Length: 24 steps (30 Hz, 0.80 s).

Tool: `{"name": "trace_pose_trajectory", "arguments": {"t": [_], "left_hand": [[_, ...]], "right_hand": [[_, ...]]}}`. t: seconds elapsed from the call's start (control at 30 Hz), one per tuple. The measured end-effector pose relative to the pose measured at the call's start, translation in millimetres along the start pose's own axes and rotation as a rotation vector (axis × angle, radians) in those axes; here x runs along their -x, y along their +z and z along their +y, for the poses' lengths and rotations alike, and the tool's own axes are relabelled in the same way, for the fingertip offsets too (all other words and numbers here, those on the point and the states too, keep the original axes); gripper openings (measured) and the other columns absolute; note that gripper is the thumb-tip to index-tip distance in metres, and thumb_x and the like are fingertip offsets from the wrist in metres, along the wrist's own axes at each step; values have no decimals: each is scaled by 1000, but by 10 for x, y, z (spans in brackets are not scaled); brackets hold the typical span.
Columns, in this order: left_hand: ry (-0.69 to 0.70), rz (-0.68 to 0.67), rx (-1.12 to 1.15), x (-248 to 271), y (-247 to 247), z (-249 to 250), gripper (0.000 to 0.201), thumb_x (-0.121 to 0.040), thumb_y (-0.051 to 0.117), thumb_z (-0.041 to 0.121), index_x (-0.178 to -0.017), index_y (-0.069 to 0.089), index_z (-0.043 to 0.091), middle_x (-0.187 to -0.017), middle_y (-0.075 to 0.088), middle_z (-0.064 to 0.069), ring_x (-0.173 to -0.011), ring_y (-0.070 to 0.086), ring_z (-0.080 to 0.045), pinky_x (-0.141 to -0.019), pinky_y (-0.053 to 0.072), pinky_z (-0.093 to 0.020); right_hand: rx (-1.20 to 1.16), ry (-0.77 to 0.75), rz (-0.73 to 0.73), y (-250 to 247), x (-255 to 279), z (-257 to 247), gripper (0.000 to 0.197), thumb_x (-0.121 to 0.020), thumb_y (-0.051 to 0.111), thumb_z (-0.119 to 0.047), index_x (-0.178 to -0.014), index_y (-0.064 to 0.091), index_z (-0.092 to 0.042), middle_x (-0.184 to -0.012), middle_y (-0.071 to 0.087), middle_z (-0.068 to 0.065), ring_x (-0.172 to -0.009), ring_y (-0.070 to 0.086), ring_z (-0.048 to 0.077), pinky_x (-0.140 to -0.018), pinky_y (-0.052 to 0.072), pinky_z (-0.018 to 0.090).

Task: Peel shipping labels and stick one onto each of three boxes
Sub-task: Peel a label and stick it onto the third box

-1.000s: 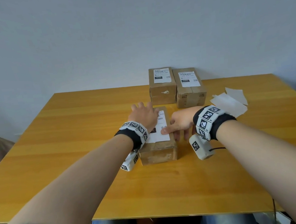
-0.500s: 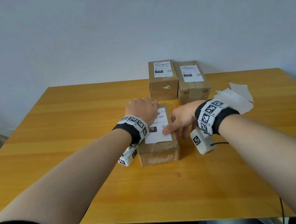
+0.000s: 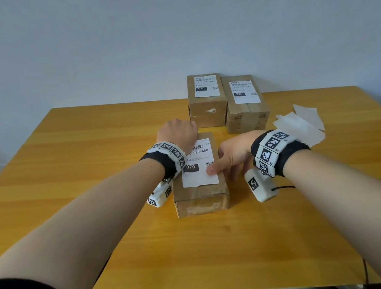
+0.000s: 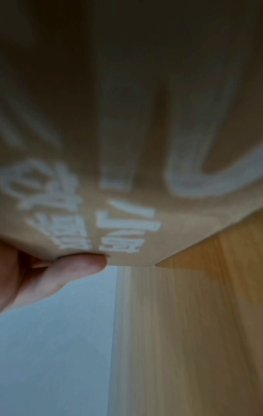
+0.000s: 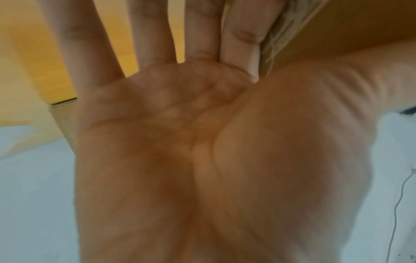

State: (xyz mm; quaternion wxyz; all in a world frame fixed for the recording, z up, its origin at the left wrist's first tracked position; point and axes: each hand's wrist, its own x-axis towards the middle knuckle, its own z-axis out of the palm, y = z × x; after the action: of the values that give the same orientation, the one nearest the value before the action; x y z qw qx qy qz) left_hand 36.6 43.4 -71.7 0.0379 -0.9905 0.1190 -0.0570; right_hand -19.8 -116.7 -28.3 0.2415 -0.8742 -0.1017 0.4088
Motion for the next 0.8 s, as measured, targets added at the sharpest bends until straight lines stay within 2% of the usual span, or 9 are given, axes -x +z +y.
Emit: {"name": "trace_pose_trajectory", "arguments": {"t": [0.07, 0.17, 0.3, 0.37, 0.43, 0.5, 0.63, 0.73, 0.8], "left_hand": [[-23, 26, 26, -27, 8, -1, 52, -111, 28, 30, -69, 53, 12, -64, 46, -2, -67, 57, -26, -58, 46, -33], [-44, 36, 27, -63, 14, -19, 50, -111, 34, 33, -65, 40, 16, -64, 42, -1, -70, 56, -27, -58, 45, -33], [-70, 91, 85, -135, 51, -27, 59, -110, 26, 49, -62, 39, 17, -65, 40, -1, -71, 52, -27, -61, 42, -33], [-55, 94, 100, -160, 71, -35, 59, -110, 27, 49, -62, 39, 17, -67, 42, -2, -73, 52, -27, -61, 43, -34], [-60, 91, 104, -172, 68, -50, 60, -110, 27, 51, -62, 39, 17, -69, 44, -3, -73, 52, -27, -61, 42, -34], [-57, 86, 115, -194, 64, -69, 60, -110, 28, 51, -62, 39, 16, -66, 42, -2, -73, 51, -27, -61, 41, -35], [-23, 58, 173, -260, 70, -131, 61, -110, 30, 47, -64, 48, 12, -63, 44, -4, -70, 52, -30, -62, 45, -39], [-42, 42, 251, -308, 111, -190, 67, -109, 31, 50, -63, 58, 11, -64, 56, -7, -70, 59, -31, -61, 42, -36], [-35, 33, 297, -294, 112, -228, 70, -109, 32, 51, -67, 70, 10, -68, 66, -8, -72, 65, -30, -65, 49, -38]], "right_hand": [[0, 5, -21, -12, -19, 7, 18, -99, 65, -46, -94, 64, -29, -95, 72, 2, -67, 72, 7, -51, 55, 16], [-14, -2, -42, -28, -46, 19, 15, -100, 65, -43, -96, 63, -29, -94, 71, 1, -58, 71, 0, -51, 54, 15], [-4, 18, -44, -35, -99, 63, 15, -99, 65, -46, -96, 63, -31, -99, 73, 4, -65, 73, 5, -52, 55, 16], [0, 37, -48, -28, -126, 75, 17, -99, 66, -47, -97, 63, -31, -108, 75, 8, -76, 75, 11, -53, 56, 17], [19, 51, -47, -24, -160, 93, 21, -96, 67, -53, -97, 64, -32, -119, 75, 12, -97, 77, 26, -58, 59, 20], [17, 52, -39, -20, -191, 122, 24, -94, 67, -56, -99, 65, -32, -121, 75, 11, -107, 75, 32, -65, 61, 24], [1, 66, -32, -7, -271, 218, 39, -87, 70, -64, -105, 68, -30, -114, 78, 6, -103, 77, 27, -95, 60, 48], [-5, 62, -25, 2, -297, 253, 43, -86, 69, -66, -105, 68, -27, -110, 78, 5, -102, 77, 26, -96, 60, 50], [-8, 62, -12, 10, -293, 260, 47, -86, 69, -67, -107, 70, -25, -109, 79, 4, -101, 77, 26, -96, 60, 49]]}}
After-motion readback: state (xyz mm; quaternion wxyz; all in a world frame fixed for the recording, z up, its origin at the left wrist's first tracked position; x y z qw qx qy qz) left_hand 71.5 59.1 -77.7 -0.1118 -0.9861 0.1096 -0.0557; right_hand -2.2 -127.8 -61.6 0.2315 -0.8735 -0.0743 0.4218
